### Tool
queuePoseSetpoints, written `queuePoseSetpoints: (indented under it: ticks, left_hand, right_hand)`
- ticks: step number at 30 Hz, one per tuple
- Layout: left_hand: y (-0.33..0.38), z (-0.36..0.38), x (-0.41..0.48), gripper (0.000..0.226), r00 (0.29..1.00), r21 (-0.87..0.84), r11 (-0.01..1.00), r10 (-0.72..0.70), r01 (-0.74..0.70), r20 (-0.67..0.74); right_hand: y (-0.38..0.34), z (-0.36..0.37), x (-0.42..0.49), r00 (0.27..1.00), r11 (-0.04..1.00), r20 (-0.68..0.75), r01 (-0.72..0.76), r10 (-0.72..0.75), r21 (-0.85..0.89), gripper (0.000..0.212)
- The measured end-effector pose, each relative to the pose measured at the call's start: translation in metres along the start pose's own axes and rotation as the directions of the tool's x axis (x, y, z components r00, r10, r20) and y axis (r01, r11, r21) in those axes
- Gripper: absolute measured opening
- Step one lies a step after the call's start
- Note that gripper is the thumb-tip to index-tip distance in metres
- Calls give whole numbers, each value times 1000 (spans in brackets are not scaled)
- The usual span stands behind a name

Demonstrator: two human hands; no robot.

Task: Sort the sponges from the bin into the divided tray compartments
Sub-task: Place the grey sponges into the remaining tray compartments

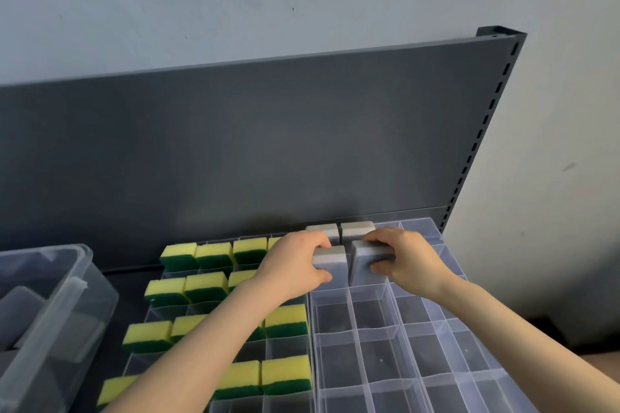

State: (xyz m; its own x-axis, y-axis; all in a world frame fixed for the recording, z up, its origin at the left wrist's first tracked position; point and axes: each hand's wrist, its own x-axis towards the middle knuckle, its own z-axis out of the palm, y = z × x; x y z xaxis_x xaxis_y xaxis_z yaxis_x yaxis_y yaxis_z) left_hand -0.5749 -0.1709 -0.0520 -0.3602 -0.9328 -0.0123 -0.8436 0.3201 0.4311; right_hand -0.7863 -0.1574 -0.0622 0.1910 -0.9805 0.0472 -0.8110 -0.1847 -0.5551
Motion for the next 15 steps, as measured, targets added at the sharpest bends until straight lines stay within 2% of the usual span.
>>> queuePoseSetpoints:
  ticks: [8, 15]
  left_hand:
    - [-1, 8, 9, 44, 993, 179, 984, -16, -5, 115]
    - [2, 14, 9, 39, 993, 238, 971, 3, -32, 119]
  right_hand:
    - [3, 19, 3, 997, 996, 72, -22, 28, -85, 40]
    - [2, 26, 4, 997, 996, 69, -15, 21, -90, 35]
